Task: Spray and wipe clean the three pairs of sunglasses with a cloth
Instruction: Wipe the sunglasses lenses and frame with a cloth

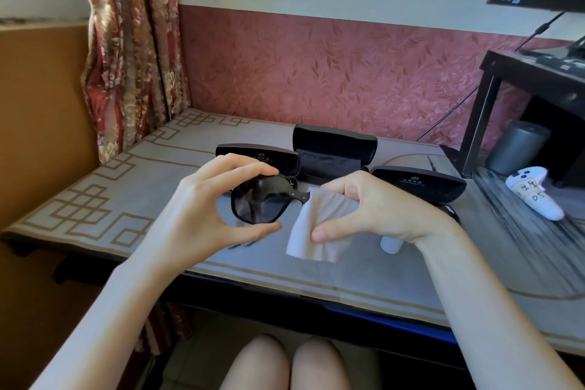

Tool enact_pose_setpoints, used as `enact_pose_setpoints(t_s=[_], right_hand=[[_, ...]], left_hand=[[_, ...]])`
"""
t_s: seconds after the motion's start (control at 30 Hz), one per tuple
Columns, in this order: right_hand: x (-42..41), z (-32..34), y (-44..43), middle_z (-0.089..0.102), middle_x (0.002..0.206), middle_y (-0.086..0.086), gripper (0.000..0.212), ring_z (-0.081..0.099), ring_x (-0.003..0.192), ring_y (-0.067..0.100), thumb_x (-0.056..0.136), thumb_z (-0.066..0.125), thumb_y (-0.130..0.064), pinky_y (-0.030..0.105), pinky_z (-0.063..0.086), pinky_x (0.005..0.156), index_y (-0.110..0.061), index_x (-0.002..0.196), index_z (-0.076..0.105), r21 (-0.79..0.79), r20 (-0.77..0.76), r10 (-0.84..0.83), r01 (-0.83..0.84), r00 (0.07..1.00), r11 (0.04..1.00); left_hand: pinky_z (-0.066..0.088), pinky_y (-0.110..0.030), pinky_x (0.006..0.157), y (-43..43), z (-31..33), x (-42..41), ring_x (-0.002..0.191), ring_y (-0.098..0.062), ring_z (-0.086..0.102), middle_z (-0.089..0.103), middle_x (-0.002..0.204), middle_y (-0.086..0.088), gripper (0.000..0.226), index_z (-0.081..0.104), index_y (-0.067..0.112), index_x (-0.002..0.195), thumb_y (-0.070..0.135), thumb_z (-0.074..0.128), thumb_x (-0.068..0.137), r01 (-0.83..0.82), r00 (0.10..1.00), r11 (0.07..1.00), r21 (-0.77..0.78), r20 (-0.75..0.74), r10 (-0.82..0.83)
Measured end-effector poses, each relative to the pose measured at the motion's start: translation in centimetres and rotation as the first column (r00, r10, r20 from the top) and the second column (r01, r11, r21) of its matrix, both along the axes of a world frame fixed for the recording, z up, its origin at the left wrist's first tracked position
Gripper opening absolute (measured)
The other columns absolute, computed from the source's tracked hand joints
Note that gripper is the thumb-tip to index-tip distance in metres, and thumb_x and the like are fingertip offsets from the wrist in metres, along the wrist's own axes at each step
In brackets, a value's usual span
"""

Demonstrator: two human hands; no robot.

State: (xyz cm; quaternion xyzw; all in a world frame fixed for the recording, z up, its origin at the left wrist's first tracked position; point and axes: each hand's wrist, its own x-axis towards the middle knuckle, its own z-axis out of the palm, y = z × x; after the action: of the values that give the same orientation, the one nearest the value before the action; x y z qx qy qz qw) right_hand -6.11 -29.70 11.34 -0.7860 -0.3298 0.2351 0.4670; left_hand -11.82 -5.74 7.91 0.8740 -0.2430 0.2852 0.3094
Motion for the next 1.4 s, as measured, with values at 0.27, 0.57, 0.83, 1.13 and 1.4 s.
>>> enact_pose_setpoints(t_s=[0.27, 0.57, 0.83, 1.13, 1.4], right_hand=[[0.5, 0.5, -2.0, 0.071, 0.084, 0.006, 0.015, 0.067, 0.08, 0.016, 0.077, 0.076, 0.002, 0.024, 0.053, 0.074, -0.005, 0.09, 0.071, -0.014, -0.005, 0.049, -0.05, 0.999, 0.999], [0.8, 0.6, -2.1, 0.072, 0.083, 0.007, 0.017, 0.069, 0.079, 0.018, 0.074, 0.076, 0.005, 0.025, 0.054, 0.074, 0.001, 0.089, 0.069, 0.002, -0.031, 0.037, -0.036, 0.999, 0.999], [-0.1, 0.5, 0.1, 0.069, 0.065, -0.007, 0.026, 0.064, 0.063, 0.004, 0.071, 0.082, -0.001, 0.014, 0.047, 0.064, -0.021, 0.063, 0.068, -0.075, 0.051, 0.001, 0.003, 0.999, 0.997], [-0.3, 0.4, 1.0, 0.068, 0.068, -0.009, 0.013, 0.064, 0.068, 0.004, 0.072, 0.082, -0.021, 0.019, 0.048, 0.068, -0.024, 0.066, 0.071, 0.071, 0.114, -0.071, 0.063, 0.991, 0.995], [-0.2, -0.2, 1.4, 0.071, 0.099, 0.021, 0.019, 0.064, 0.094, 0.018, 0.087, 0.068, -0.04, 0.034, 0.045, 0.093, -0.026, 0.097, 0.077, 0.215, 0.146, -0.159, 0.126, 0.976, 0.969]], left_hand=[[0.035, -0.007, 0.099, -0.1, 0.1, 0.2, 0.114, 0.004, 0.053, 0.058, 0.119, 0.016, 0.057, 0.061, 0.026, 0.121, 0.039, 0.08, 0.068, -0.016, 1.0, 1.0, 0.0, 0.008, 0.016], [0.034, -0.007, 0.099, 0.0, 0.0, 0.3, 0.115, 0.006, 0.051, 0.058, 0.119, 0.015, 0.058, 0.06, 0.027, 0.121, 0.043, 0.079, 0.068, -0.022, 0.999, 1.0, -0.002, 0.023, 0.023], [0.038, -0.011, 0.098, -0.6, -0.5, 0.2, 0.112, -0.004, 0.052, 0.053, 0.116, 0.019, 0.053, 0.061, 0.024, 0.121, 0.049, 0.069, 0.074, -0.009, 0.999, 0.997, 0.082, 0.049, 0.005], [0.035, -0.007, 0.097, -0.5, -0.5, 0.4, 0.112, -0.003, 0.051, 0.053, 0.117, 0.018, 0.055, 0.059, 0.025, 0.123, 0.045, 0.07, 0.073, -0.004, 0.999, 0.997, 0.077, 0.042, 0.0], [0.035, -0.007, 0.097, -0.7, 0.1, 0.2, 0.111, 0.0, 0.051, 0.054, 0.115, 0.02, 0.059, 0.062, 0.019, 0.122, 0.034, 0.083, 0.069, -0.045, 0.998, 0.999, 0.029, 0.049, 0.044]])
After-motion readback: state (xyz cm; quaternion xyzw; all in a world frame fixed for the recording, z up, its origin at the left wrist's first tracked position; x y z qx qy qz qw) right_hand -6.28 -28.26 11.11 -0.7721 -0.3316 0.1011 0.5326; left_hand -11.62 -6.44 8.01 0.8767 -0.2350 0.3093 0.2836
